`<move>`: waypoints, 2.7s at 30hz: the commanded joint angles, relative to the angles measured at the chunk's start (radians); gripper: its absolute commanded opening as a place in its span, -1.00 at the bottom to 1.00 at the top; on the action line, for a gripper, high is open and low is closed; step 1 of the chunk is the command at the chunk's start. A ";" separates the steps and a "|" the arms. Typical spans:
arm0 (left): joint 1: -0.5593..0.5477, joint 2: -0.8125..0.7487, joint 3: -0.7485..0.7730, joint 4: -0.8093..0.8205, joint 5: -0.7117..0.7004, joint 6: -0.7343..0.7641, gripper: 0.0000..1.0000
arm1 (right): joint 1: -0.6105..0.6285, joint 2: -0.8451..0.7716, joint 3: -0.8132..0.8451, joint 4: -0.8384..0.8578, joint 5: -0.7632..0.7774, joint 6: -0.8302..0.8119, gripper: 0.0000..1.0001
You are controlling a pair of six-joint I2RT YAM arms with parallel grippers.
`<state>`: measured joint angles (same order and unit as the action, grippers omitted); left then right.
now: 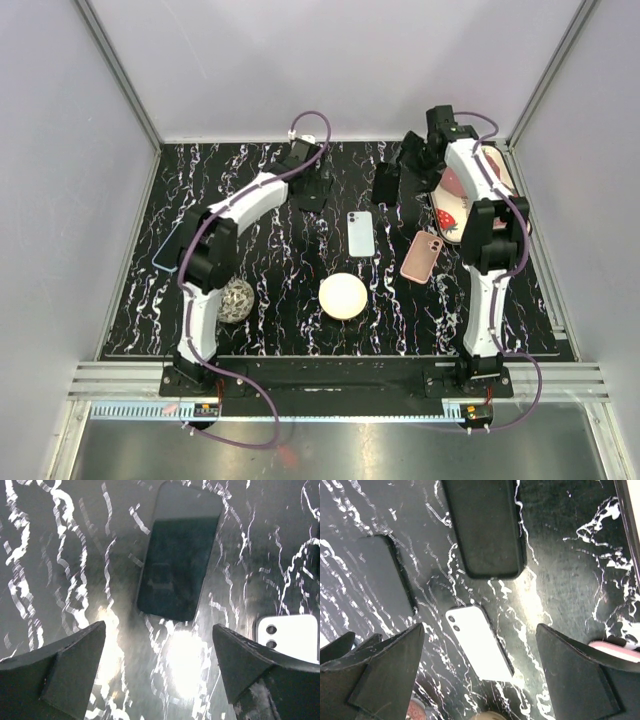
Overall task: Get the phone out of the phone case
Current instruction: Place the phone case at the center of the board, then pick up the phone at the center of the board.
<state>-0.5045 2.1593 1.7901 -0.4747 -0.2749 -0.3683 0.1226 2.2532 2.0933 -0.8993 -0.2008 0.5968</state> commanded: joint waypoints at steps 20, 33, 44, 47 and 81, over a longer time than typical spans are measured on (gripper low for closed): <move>0.665 -0.581 -0.678 -0.191 -0.027 -0.239 0.98 | 0.115 -0.192 -0.266 0.197 -0.140 -0.011 0.95; 0.744 -0.245 -0.333 -0.323 -0.026 0.052 0.98 | 0.143 -0.179 -0.246 0.186 -0.180 0.003 0.95; 0.873 -0.153 -0.290 -0.249 0.254 0.078 0.98 | 0.202 -0.144 -0.127 0.102 -0.140 0.003 0.94; 0.879 -0.110 -0.287 -0.246 0.319 0.074 0.98 | 0.229 -0.121 -0.089 0.089 -0.141 0.018 0.94; 0.727 -0.210 -0.463 -0.324 0.109 0.066 0.98 | 0.305 -0.099 -0.105 0.094 -0.143 -0.032 1.00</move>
<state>0.2031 1.9137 1.3090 -0.7811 -0.1535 -0.2890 0.4309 2.2040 1.9846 -0.8341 -0.3222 0.5922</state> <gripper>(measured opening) 0.984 0.994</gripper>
